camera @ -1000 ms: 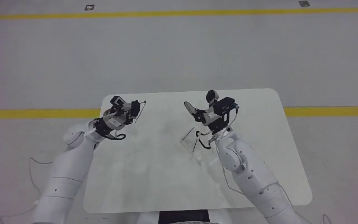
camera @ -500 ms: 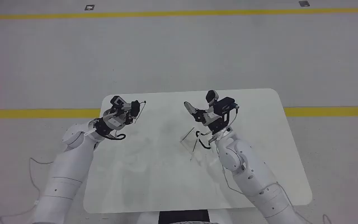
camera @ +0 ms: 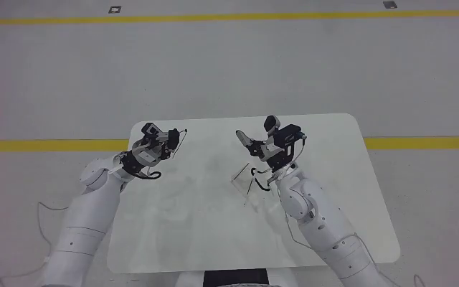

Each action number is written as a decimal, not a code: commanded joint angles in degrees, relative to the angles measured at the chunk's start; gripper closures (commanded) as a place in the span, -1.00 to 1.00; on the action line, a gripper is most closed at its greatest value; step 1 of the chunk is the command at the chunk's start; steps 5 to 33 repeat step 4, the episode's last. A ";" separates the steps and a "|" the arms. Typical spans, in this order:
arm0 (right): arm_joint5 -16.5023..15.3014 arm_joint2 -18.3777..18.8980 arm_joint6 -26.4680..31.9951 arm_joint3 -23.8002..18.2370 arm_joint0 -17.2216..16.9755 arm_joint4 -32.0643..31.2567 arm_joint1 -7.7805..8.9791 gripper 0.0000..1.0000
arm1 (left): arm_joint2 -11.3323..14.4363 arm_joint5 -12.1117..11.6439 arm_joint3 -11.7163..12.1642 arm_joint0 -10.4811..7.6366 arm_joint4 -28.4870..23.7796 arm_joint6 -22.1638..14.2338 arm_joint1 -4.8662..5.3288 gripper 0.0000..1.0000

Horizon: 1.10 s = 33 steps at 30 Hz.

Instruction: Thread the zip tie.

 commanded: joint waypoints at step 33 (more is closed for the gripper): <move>0.00 0.00 0.00 0.00 0.00 0.00 0.00 -1.00 | 0.00 0.00 0.00 0.00 0.00 0.00 0.00 1.00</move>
